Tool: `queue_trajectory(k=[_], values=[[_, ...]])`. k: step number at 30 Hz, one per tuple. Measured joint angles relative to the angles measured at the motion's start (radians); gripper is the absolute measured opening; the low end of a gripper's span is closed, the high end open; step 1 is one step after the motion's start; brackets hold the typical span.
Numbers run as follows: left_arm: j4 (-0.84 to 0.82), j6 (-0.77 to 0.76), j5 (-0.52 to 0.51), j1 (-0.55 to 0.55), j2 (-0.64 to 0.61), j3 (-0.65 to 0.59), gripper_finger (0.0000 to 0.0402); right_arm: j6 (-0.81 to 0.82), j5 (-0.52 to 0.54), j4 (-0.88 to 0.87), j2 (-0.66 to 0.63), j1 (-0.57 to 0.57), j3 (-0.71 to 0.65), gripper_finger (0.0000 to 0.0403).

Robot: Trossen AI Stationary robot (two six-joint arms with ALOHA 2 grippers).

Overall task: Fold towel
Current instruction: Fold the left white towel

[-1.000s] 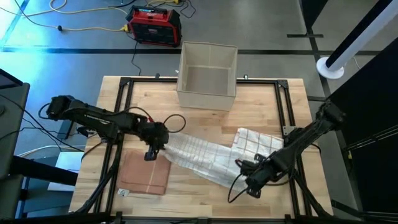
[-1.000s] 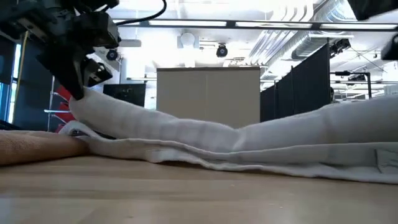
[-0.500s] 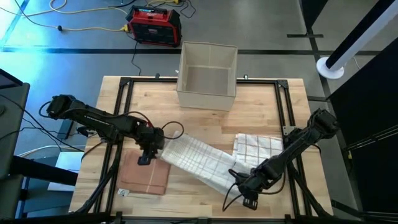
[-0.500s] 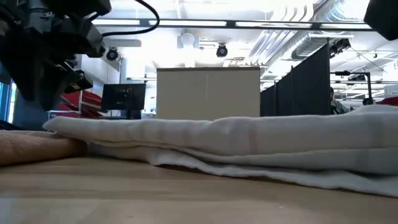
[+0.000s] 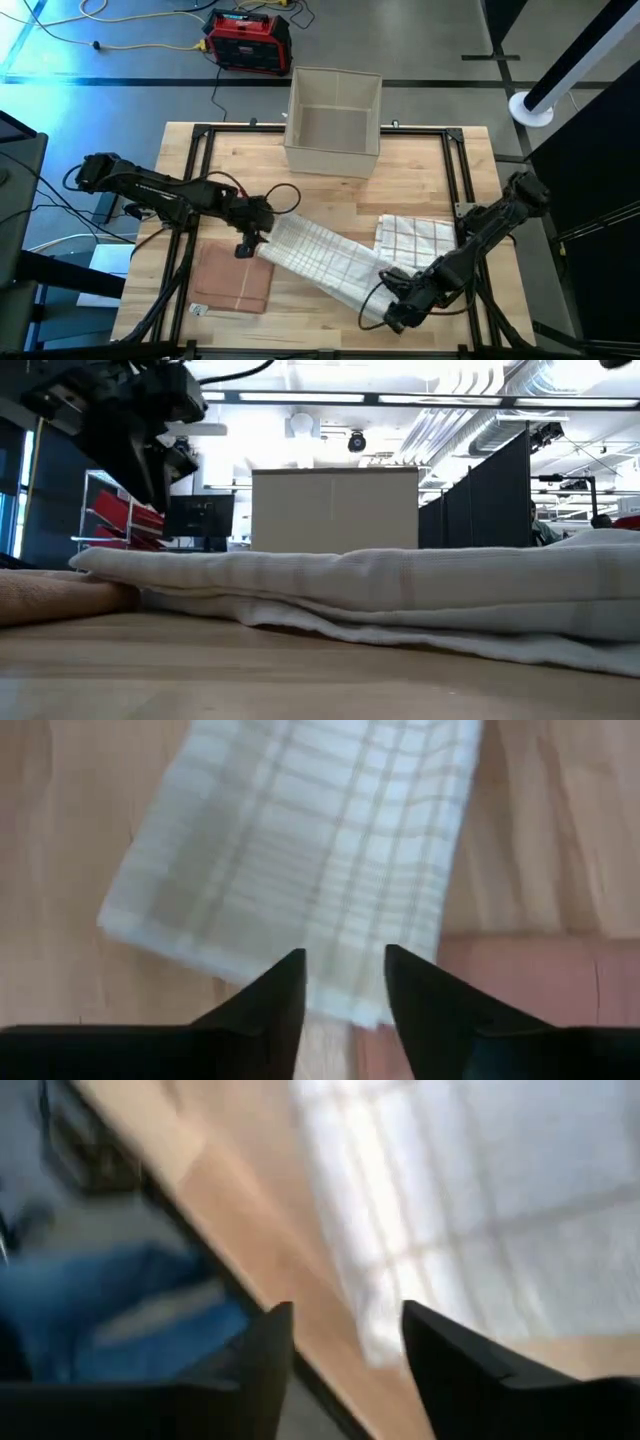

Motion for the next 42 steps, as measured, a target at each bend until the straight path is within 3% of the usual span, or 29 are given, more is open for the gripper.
queue_trajectory(k=[3, 5, 11, 17, 21, 24, 28, 30, 33, 42], values=[[0.031, 0.042, 0.008, 0.006, 0.061, 0.0, 0.0055, 0.085, 0.063, 0.022, 0.066, 0.004, 0.0, 0.0041], [0.044, 0.069, 0.021, 0.006, 0.11, -0.002, 0.002, 0.116, 0.065, 0.062, 0.109, 0.004, -0.001, 0.0012], [0.153, 0.048, 0.113, -0.004, 0.226, -0.085, 0.0014, 0.229, 0.041, 0.222, 0.221, 0.046, 0.009, 0.0002], [0.141, 0.037, 0.096, -0.008, 0.242, -0.11, 0.0002, 0.389, -0.013, 0.168, 0.246, 0.124, 0.024, 0.0001], [0.077, -0.004, 0.081, 0.005, 0.213, -0.056, 0.0002, 0.427, -0.008, 0.138, 0.195, 0.163, 0.023, 0.0], [0.044, -0.041, 0.044, 0.014, 0.181, 0.013, 0.0, 0.425, 0.096, 0.098, 0.122, 0.184, 0.024, 0.0], [0.064, -0.027, 0.001, 0.034, 0.162, 0.075, 0.0, 0.509, 0.398, -0.103, 0.056, 0.19, 0.025, 0.0], [0.084, -0.026, 0.003, 0.049, 0.167, 0.074, 0.0, 0.572, 0.49, -0.188, 0.065, 0.177, 0.016, 0.0], [0.091, -0.012, 0.004, 0.067, 0.189, 0.05, 0.0, 0.627, 0.476, -0.194, 0.107, 0.145, -0.02, 0.0], [0.088, 0.1, -0.001, 0.106, 0.252, -0.07, 0.0, 0.634, 0.282, 0.004, 0.22, 0.131, -0.027, 0.0]])
